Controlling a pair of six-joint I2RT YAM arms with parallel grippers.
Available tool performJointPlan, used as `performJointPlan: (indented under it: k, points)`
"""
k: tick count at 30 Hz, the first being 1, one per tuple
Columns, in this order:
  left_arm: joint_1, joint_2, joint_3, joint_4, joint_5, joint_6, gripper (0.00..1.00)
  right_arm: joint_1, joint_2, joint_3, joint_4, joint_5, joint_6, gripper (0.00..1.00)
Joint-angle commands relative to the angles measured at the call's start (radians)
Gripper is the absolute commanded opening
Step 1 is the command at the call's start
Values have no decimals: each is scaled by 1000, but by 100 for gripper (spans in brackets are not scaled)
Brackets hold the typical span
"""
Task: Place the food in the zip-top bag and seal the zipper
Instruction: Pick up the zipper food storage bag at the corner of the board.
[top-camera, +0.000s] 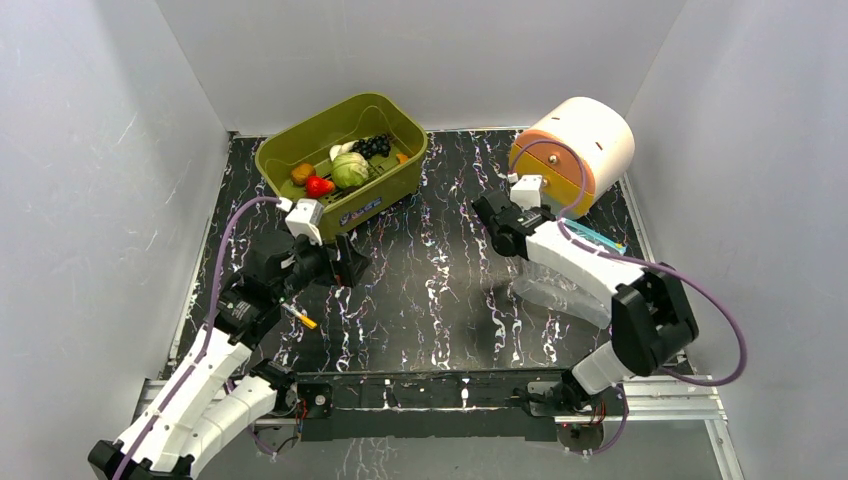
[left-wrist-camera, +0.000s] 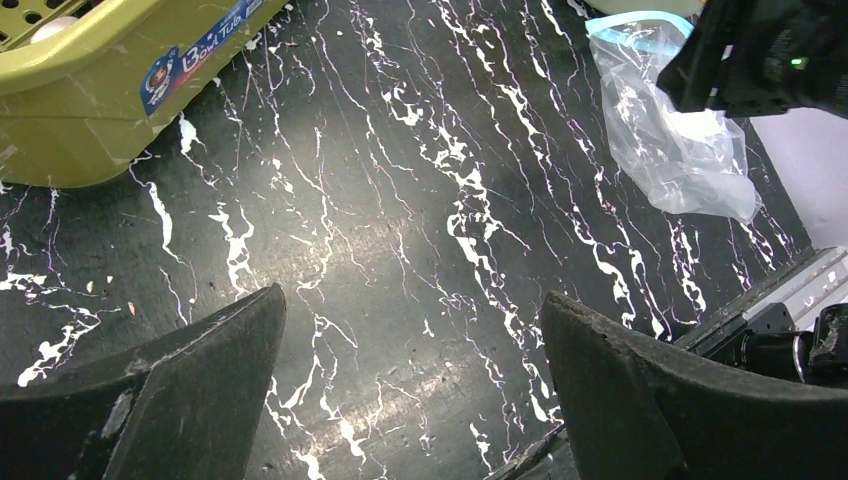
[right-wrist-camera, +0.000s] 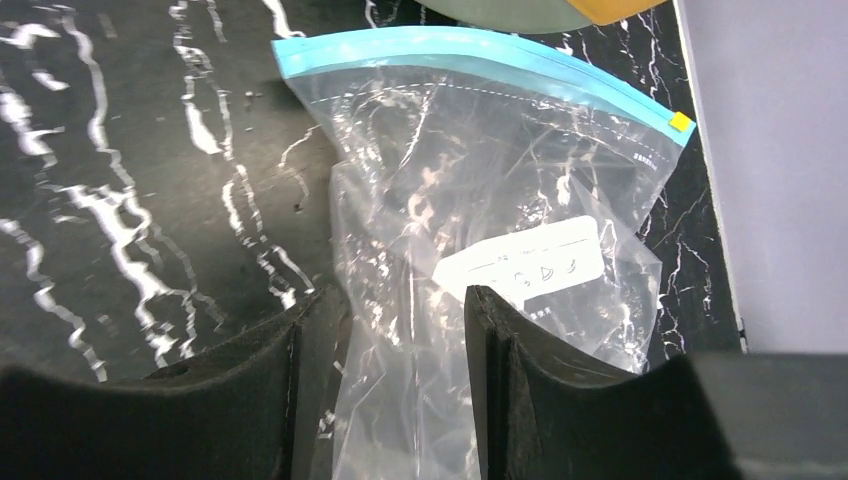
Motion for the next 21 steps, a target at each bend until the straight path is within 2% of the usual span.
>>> performJointPlan:
  k: [1, 10, 16, 19, 21]
  points:
    - [-5, -41, 3, 27, 12, 8, 98, -60, 58, 44, 80, 67, -47, 47]
    - [-4, -85, -1, 9, -42, 21, 99, -157, 155, 20, 252, -127, -153, 49]
    - [-5, -105, -11, 21, -67, 29, 98, -176, 221, 33, 246, -91, -152, 51]
    - [-4, -104, -8, 11, -75, 27, 98, -177, 238, 37, 240, -84, -156, 36]
    - [-5, -107, -11, 14, -77, 29, 98, -177, 238, 40, 232, -84, -158, 22]
